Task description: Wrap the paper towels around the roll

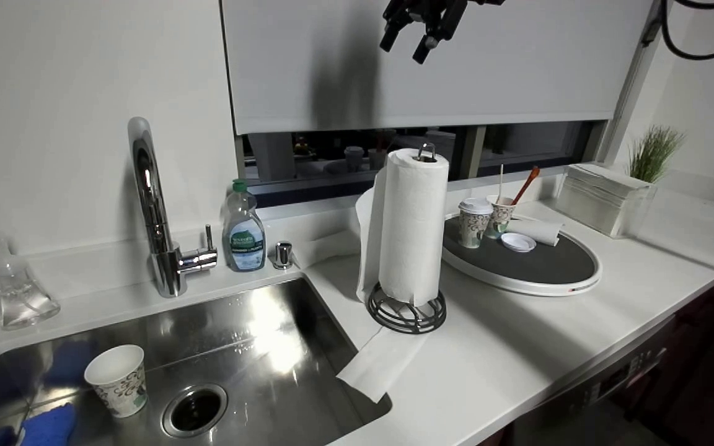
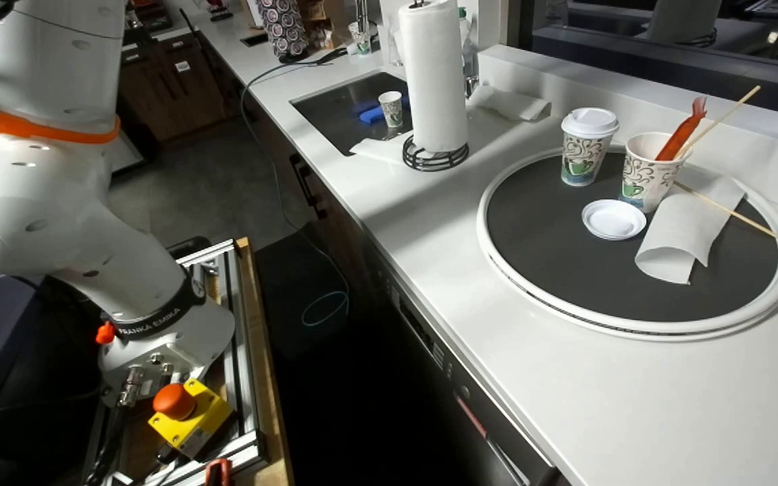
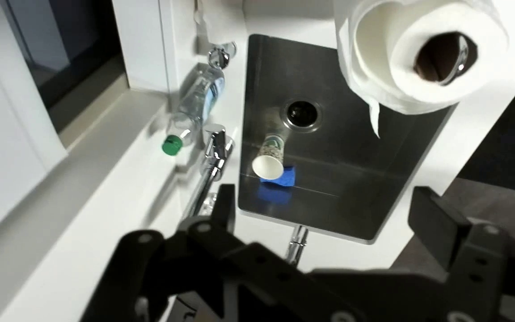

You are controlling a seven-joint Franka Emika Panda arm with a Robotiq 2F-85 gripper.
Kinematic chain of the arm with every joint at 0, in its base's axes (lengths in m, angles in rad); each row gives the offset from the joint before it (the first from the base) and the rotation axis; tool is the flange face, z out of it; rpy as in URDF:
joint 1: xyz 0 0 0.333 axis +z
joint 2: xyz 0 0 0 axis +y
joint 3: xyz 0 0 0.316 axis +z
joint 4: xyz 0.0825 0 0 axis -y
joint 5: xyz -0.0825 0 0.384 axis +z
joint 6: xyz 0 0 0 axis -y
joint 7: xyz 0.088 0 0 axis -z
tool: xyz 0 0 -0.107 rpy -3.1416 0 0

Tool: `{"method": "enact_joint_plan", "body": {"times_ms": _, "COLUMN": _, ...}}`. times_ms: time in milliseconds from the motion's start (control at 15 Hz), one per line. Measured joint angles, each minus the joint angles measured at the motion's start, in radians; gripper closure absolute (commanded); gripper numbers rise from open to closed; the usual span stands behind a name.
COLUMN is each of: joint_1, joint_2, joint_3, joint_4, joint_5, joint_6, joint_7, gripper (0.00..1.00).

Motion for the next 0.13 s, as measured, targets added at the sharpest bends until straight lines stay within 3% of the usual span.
{"method": "enact_joint_plan", "body": {"times_ms": 133, "joint_1": -0.026, "joint_2": 0.009, "joint_3": -0.024, "joint_4": -0.011, "joint_5": -0.003, "joint_6": 0.057, "joint_7": 0.060, "gripper": 0.00}}
